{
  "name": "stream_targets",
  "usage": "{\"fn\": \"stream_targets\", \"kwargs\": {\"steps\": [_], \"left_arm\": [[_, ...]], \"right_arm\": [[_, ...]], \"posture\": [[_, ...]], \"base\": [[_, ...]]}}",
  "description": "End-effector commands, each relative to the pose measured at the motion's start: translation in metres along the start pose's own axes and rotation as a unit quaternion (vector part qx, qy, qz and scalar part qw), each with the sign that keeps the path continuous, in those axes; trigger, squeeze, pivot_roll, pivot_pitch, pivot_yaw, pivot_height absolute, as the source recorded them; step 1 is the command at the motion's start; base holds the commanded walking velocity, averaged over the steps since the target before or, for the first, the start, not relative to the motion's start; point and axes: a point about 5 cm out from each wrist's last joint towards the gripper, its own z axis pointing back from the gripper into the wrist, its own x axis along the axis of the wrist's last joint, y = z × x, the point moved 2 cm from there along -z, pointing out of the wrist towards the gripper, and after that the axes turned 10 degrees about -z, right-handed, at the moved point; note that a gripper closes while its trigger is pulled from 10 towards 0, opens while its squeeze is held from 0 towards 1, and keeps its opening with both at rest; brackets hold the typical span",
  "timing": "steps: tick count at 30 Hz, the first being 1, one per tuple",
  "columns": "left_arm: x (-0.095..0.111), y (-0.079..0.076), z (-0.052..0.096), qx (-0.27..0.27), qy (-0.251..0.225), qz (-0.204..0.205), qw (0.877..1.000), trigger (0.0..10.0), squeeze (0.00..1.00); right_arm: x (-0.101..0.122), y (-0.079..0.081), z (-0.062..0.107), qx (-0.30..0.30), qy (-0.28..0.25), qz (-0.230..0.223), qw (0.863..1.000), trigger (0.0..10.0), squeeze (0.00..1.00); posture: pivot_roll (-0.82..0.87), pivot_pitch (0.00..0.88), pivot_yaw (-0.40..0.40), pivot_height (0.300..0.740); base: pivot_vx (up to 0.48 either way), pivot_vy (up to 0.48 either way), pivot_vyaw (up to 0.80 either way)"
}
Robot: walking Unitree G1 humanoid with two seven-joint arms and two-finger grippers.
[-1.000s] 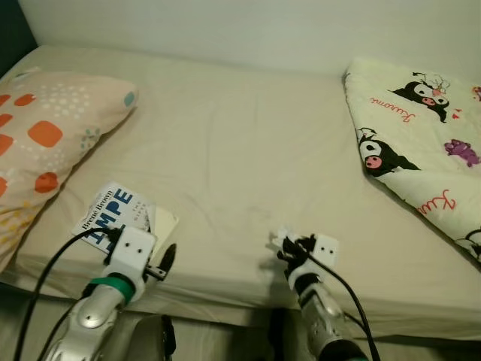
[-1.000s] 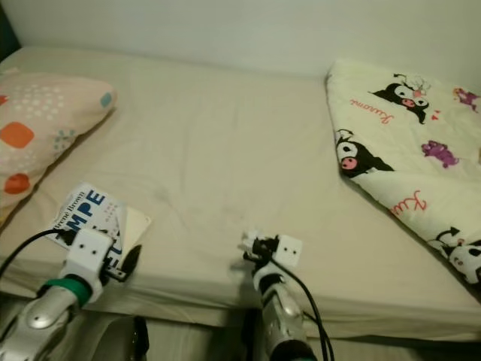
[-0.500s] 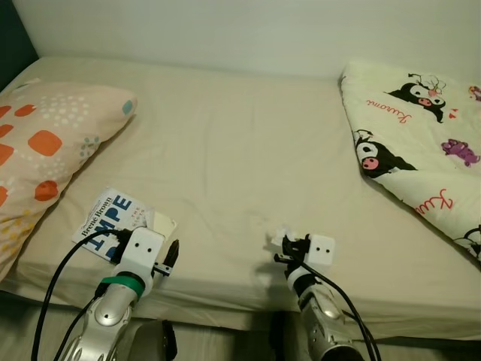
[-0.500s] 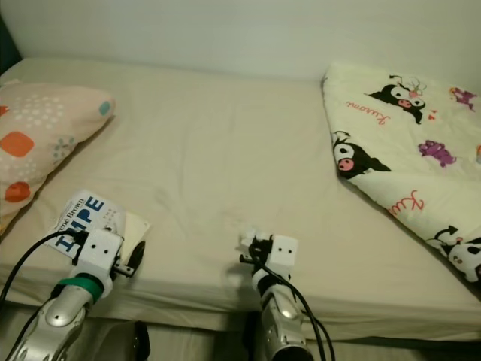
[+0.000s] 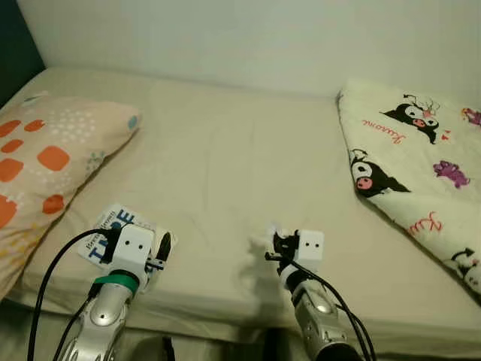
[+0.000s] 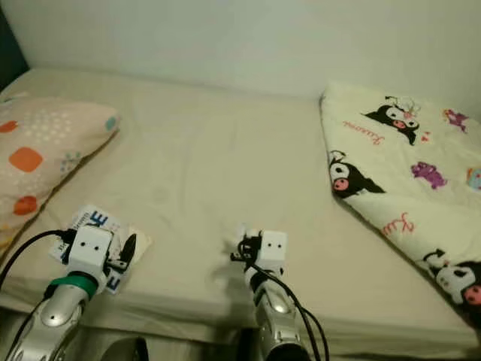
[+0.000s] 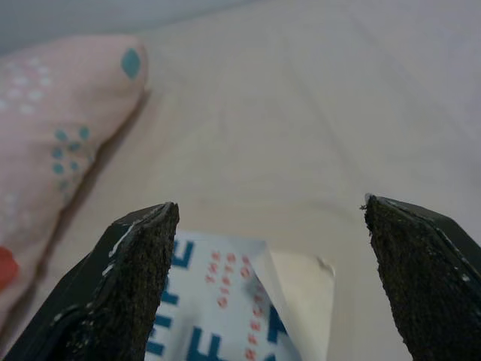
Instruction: Clean up the room
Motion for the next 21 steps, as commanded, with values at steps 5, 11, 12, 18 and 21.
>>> {"fn": "stream_targets", "kwargs": {"steps": [5, 11, 12, 18, 21], "left_arm": [[-0.0023, 0.0034, 0.0009, 0.006, 0.002, -0.004, 1.000, 10.0, 0.00], [-0.0003, 0.0055, -0.0018, 0.010, -0.001, -0.006, 1.000, 10.0, 0.00], [-0.0003, 0.0055, -0.0018, 0.010, -0.001, -0.006, 1.000, 10.0, 0.00], [-0.0011, 0.0013, -0.0015, -0.001, 0.000, -0.010, 1.000, 10.0, 0.00], [-0.0009, 0.0004, -0.0024, -0.004, 0.000, -0.009, 1.000, 10.0, 0.00]], "right_arm": [[0.0003, -0.0031, -0.0003, -0.010, 0.004, -0.004, 1.000, 10.0, 0.00], [0.0027, -0.0045, -0.0011, -0.016, 0.002, -0.006, 1.000, 10.0, 0.00], [0.0027, -0.0045, -0.0011, -0.016, 0.002, -0.006, 1.000, 10.0, 0.00], [0.0024, -0.0101, 0.0019, -0.026, 0.000, -0.008, 1.000, 10.0, 0.00], [0.0008, -0.0126, 0.0039, -0.031, 0.001, -0.007, 1.000, 10.0, 0.00]], "posture": [[0.09, 0.000, -0.055, 0.706], [0.08, 0.000, -0.047, 0.740], [0.08, 0.000, -0.047, 0.740], [0.07, 0.000, -0.035, 0.740], [0.06, 0.000, -0.030, 0.740]], "base": [[0.000, 0.000, 0.00], [0.000, 0.000, 0.00], [0.000, 0.000, 0.00], [0.000, 0.000, 0.00], [0.000, 0.000, 0.00]]}}
